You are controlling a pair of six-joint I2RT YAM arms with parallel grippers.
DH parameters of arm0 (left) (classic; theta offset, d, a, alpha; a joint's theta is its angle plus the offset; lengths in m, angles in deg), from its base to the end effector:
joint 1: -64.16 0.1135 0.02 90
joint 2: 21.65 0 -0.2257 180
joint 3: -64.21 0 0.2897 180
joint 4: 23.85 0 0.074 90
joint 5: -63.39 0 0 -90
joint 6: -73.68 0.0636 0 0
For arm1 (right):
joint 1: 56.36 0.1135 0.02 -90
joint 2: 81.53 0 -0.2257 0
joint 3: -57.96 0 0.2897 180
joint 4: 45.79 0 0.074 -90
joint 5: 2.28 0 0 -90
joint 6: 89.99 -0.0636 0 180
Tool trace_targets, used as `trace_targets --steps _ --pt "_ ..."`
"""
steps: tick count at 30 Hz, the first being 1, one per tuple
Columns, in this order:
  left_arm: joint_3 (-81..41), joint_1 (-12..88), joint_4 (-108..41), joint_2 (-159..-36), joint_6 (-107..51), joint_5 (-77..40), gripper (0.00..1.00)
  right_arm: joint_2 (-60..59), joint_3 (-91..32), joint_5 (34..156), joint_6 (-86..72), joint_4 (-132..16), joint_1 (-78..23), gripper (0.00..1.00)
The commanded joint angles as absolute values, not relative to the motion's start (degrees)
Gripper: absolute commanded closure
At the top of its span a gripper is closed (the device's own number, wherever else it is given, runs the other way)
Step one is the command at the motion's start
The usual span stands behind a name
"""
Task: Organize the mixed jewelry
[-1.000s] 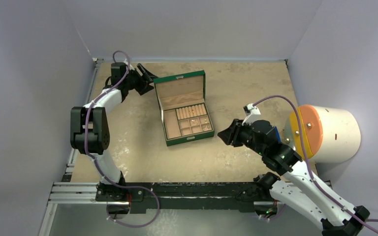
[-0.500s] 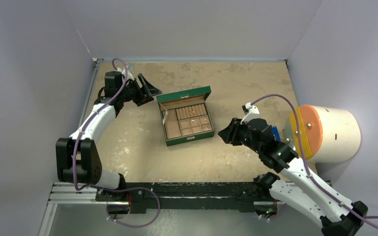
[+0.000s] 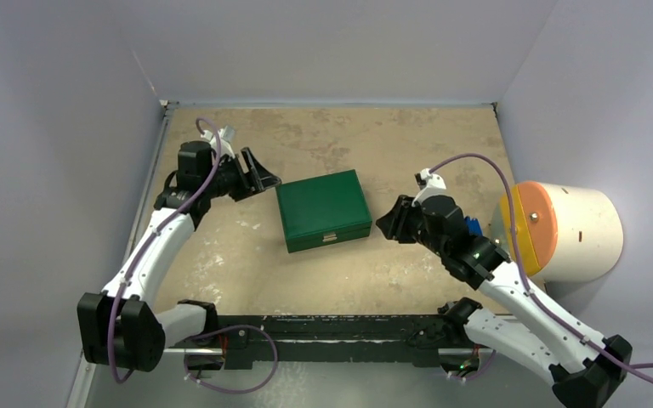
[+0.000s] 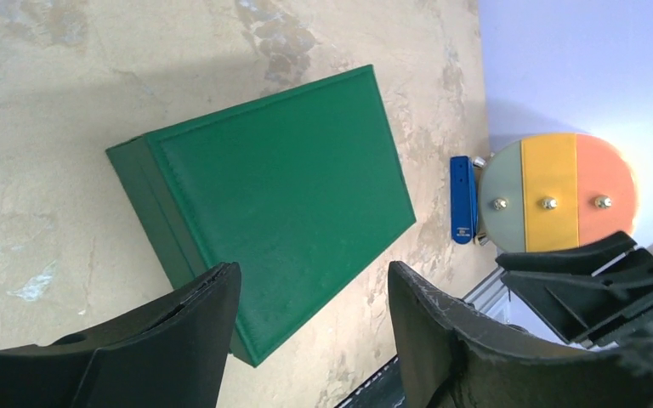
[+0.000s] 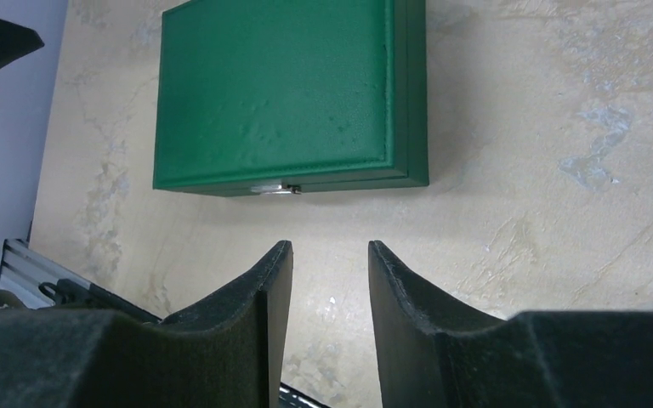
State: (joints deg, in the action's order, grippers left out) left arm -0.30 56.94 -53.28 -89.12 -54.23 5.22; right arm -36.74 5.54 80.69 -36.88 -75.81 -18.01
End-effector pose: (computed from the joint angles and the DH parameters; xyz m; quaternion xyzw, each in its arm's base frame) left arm 0.3241 -0.0749 0.2384 -0.0956 0.8476 -0.3997 0.3357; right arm 0.2195 0.1637 0.2587 0.0235 0.8297 0.2986 0.4710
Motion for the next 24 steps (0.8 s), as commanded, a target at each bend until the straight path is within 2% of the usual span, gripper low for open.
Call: trace_targets --steps 1,6,9,13,16,20,24 --pt "0.14 53.61 -52.43 -86.21 -53.19 3.51 0.37 -33.83 1.04 79.53 -34.96 -72.80 -17.78 0.60" --pt "1.27 49.89 -51.66 -85.73 -53.93 2.52 0.44 -28.95 -1.24 81.75 -33.85 -70.15 -17.73 0.67" --pt "2.52 49.09 -51.42 -85.93 -53.96 1.67 0.53 -25.59 -2.33 84.49 -33.13 -67.84 -17.71 0.79" --pt "3.98 47.76 -51.03 -86.97 -54.19 1.95 0.67 -20.40 -3.56 87.43 -32.88 -64.73 -17.64 0.99" --pt "4.45 46.36 -50.70 -87.37 -54.46 1.72 0.77 -16.72 -4.71 89.28 -32.81 -62.54 -17.65 1.00" --pt "4.43 43.86 -50.71 -88.15 -54.69 -1.98 0.99 -11.72 -6.29 91.43 -32.98 -59.92 -17.49 1.00" --pt "3.55 39.75 -51.56 -90.23 -54.90 -9.02 1.00 -6.76 -7.93 92.86 -33.13 -58.10 -16.93 1.00"
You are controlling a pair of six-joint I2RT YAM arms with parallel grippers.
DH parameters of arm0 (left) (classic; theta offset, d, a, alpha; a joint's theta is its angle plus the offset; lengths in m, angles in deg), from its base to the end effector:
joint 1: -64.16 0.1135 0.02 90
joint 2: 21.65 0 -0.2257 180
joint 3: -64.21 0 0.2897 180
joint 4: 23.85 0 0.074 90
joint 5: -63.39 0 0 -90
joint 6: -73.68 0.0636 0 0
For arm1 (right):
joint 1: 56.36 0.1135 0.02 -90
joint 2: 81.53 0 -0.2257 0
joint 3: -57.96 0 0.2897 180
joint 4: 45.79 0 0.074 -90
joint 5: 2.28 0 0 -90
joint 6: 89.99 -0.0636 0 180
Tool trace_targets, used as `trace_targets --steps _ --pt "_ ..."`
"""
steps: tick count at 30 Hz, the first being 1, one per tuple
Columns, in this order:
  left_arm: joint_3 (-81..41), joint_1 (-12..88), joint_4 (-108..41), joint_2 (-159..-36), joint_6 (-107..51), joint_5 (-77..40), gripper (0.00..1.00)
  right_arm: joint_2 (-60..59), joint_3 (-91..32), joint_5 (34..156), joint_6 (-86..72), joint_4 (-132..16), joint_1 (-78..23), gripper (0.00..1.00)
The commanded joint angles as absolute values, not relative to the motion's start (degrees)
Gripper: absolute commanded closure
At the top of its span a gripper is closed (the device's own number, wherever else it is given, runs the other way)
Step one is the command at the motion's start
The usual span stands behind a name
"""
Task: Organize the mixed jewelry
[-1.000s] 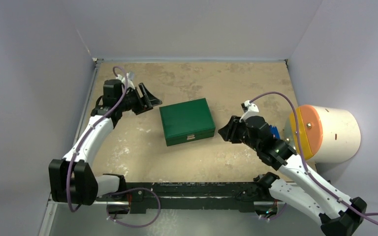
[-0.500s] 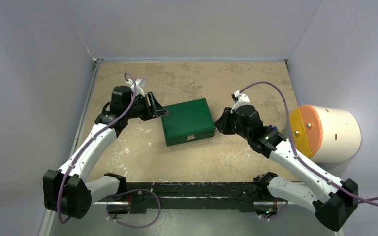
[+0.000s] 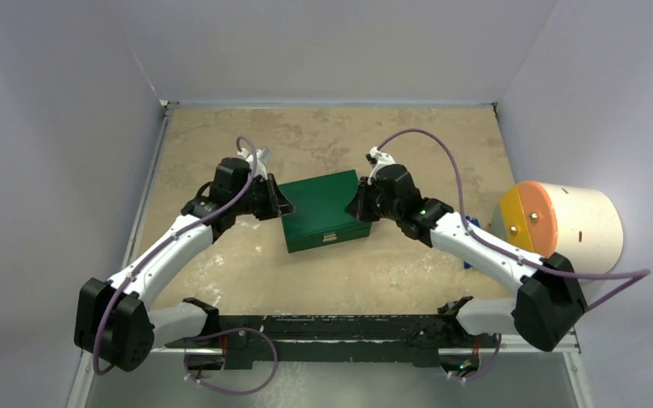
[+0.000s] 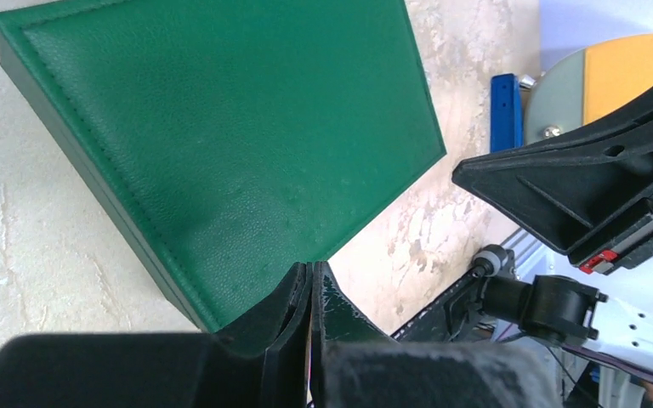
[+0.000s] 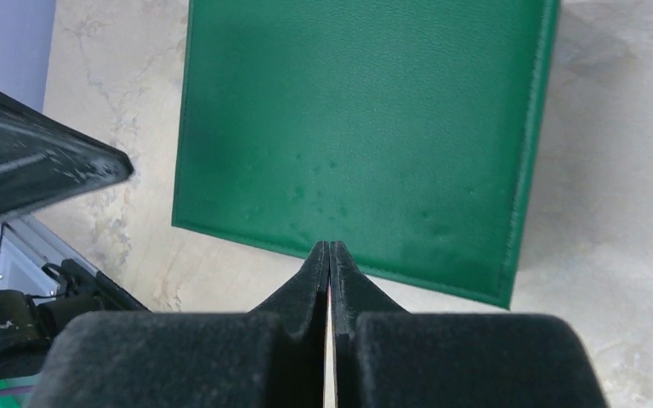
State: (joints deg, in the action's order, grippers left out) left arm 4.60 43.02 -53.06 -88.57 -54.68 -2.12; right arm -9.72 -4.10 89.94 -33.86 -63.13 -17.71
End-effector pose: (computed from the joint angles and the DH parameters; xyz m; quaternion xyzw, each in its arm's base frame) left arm 0.2935 -0.1417 0.2058 -0.0363 0.8772 -0.3826 0.2878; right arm 0.2777 0.2252 0.2162 -0.0457 0.8517 0.3219 0.4109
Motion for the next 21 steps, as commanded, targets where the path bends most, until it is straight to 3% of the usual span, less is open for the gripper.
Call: trace_targets --steps 1,21 --pt "3.09 38.12 -52.08 -91.11 -54.83 -11.14 1.00 -5.69 -8.29 93.09 -33.13 -58.02 -16.72 1.00" --pt "-1.91 24.68 -56.40 -103.86 -53.15 -26.39 1.00 3.54 -5.78 93.01 -33.98 -54.09 -11.91 1.00"
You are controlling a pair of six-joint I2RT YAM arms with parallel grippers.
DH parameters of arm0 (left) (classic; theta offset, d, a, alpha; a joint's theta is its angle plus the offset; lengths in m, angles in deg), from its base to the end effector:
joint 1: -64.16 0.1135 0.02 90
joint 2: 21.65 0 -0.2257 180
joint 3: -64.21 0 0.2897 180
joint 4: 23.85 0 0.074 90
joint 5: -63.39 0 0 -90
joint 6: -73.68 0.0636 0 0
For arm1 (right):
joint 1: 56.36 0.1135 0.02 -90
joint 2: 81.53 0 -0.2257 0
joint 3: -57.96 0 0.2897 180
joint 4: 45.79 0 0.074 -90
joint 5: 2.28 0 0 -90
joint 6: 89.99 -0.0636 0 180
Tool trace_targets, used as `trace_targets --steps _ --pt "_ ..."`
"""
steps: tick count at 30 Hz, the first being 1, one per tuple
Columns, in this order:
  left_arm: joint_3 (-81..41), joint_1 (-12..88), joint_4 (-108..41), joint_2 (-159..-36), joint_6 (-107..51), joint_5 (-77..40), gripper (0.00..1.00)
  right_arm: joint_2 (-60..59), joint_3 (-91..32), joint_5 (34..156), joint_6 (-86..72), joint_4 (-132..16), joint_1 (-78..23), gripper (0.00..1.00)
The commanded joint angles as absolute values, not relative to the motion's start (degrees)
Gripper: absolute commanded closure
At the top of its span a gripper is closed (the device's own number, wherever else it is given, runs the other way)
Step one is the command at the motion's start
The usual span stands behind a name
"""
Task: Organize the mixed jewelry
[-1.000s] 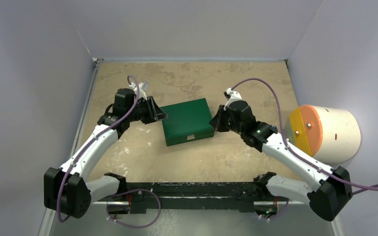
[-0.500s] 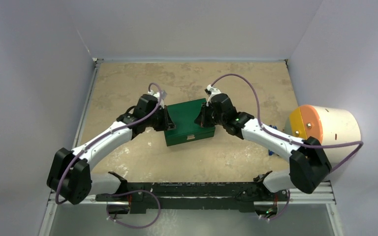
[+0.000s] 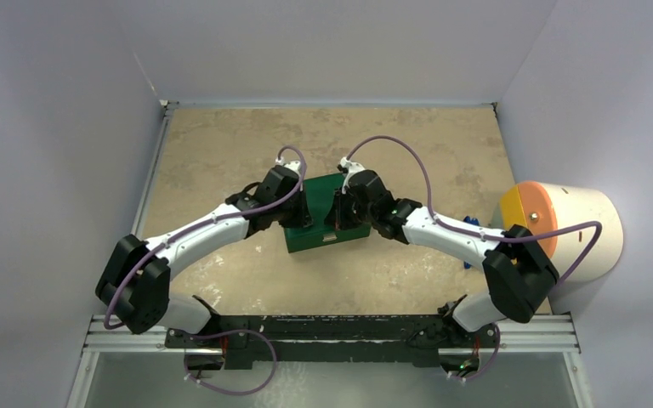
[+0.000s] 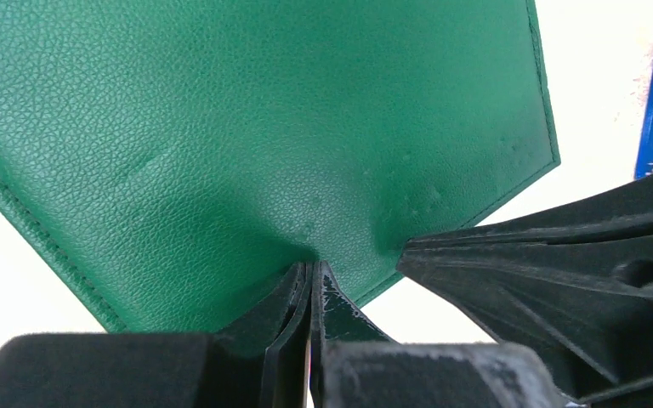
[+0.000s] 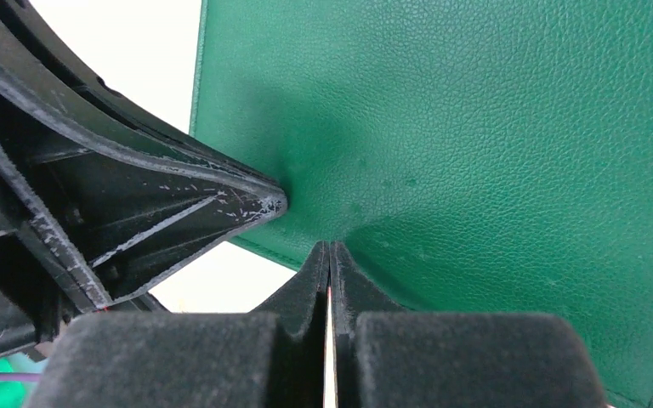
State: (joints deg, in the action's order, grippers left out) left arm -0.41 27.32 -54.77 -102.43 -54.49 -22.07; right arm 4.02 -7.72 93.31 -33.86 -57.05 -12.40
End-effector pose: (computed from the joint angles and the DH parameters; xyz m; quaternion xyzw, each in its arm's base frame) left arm 0.2816 -0.2173 0.1550 0.0037 0.9300 -0.2518 0.2676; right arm 0.2782 0.2769 0.1691 -0.1004 0.8644 0.3414 0.3552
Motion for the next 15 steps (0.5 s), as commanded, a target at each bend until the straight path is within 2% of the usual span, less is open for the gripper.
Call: trace_targets --steps 1,15 --pt "-1.69 24.18 -56.59 -104.11 -53.15 -27.53 1.00 3.54 -5.03 93.06 -34.19 -53.75 -11.83 1.00" --pt "3.61 21.84 -55.86 -103.73 -54.86 -29.27 1.00 4.24 4.18 90.62 -36.61 -50.11 -11.36 1.00"
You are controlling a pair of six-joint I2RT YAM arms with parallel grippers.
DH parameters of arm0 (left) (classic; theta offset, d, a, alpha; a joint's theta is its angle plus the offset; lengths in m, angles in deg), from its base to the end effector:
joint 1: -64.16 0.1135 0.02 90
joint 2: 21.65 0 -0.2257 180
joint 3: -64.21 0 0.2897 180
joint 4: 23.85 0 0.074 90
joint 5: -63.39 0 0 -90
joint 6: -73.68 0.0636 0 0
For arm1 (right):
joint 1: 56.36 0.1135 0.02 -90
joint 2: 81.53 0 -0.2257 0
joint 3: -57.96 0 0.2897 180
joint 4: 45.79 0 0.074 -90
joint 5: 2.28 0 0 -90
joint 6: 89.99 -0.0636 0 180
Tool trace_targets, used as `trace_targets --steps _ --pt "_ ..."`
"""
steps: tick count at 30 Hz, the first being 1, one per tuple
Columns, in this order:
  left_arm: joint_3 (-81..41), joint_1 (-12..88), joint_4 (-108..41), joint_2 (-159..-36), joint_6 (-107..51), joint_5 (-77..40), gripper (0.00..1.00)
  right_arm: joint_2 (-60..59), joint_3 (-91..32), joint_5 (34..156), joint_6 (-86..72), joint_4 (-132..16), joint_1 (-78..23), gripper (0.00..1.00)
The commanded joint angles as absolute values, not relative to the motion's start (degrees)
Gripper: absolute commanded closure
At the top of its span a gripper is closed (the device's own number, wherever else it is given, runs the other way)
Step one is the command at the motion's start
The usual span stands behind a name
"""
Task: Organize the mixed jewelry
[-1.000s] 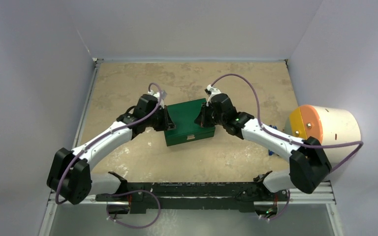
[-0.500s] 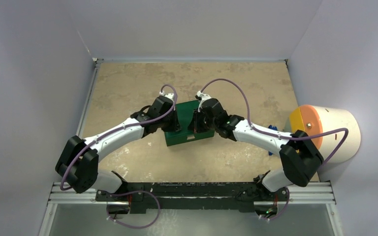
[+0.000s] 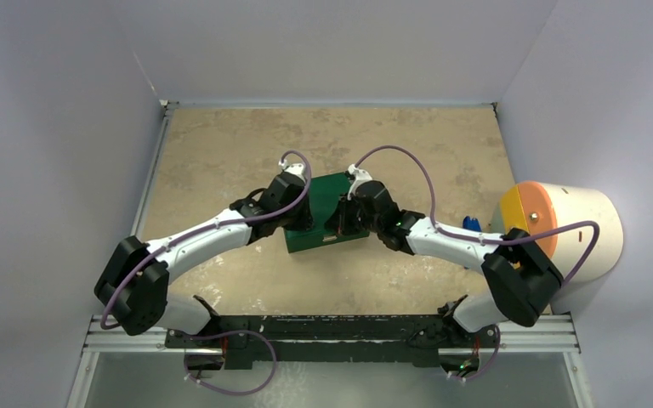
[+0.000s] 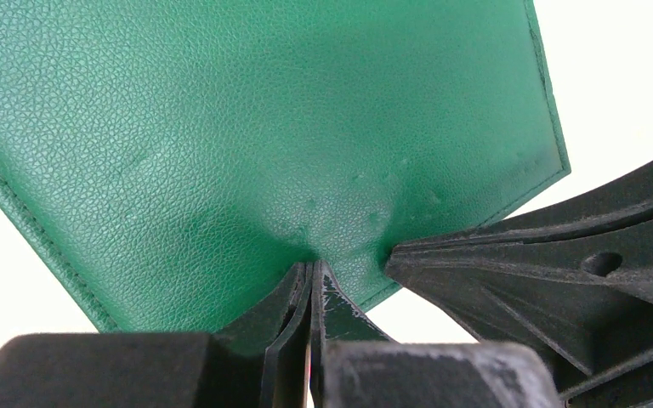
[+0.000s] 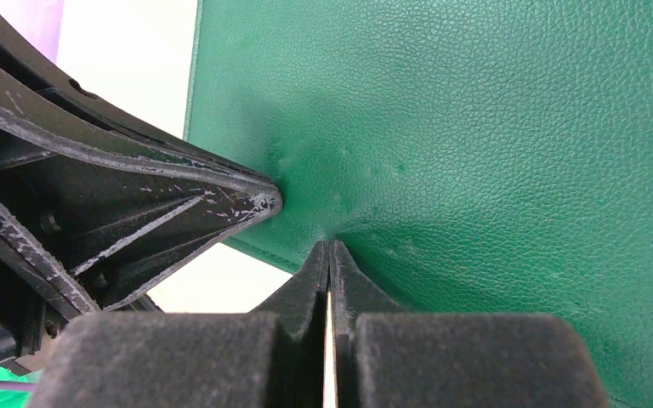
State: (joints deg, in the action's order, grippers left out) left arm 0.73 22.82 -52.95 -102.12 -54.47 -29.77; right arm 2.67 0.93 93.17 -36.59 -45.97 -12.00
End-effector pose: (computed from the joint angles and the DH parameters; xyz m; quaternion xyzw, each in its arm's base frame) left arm 0.2689 -0.2319 0.1524 0.0155 0.9271 -0.2193 0.3037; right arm 0.2652 0.2678 0.1427 -0.0824 0.8496 0.3680 0.3686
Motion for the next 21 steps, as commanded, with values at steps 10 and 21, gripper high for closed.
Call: trace_targets --steps 10,21 --pt "2.84 21.85 -54.88 -96.56 -55.07 -30.53 0.76 -3.66 3.15 89.00 -36.72 -53.92 -11.27 0.98" --pt "-5.47 21.86 -63.97 -88.50 -50.14 -39.18 0.37 -18.25 2.90 79.72 -33.46 -65.65 -11.38 0.49"
